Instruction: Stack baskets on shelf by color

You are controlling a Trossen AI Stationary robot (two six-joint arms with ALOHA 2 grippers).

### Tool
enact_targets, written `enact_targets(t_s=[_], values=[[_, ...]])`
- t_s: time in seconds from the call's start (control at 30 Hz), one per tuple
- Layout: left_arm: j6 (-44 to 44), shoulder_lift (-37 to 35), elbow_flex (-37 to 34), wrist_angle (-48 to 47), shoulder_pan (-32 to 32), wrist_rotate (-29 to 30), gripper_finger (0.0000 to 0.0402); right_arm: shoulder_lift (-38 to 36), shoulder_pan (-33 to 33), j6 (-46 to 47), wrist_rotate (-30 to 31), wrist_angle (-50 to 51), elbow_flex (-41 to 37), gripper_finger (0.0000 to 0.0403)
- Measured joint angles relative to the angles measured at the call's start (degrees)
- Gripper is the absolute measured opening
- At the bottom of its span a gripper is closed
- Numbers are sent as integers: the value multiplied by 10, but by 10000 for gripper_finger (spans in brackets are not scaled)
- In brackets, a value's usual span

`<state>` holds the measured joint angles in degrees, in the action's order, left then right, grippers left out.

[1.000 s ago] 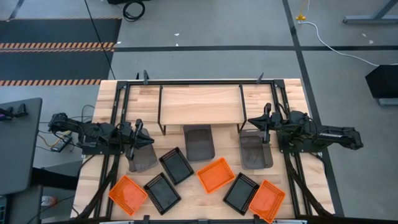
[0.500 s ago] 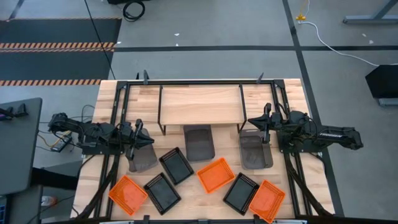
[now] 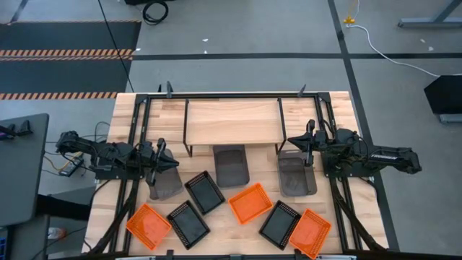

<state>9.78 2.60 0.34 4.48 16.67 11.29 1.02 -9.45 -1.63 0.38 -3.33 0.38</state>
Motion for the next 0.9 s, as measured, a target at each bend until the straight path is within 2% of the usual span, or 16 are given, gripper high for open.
enact_targets(t_s=[0.73,0.9], values=[[0,0,0,0,0,0,32,0,0,-18,3,0,0,11],[0,0,0,0,0,0,28,0,0,4,2,-20,0,11]])
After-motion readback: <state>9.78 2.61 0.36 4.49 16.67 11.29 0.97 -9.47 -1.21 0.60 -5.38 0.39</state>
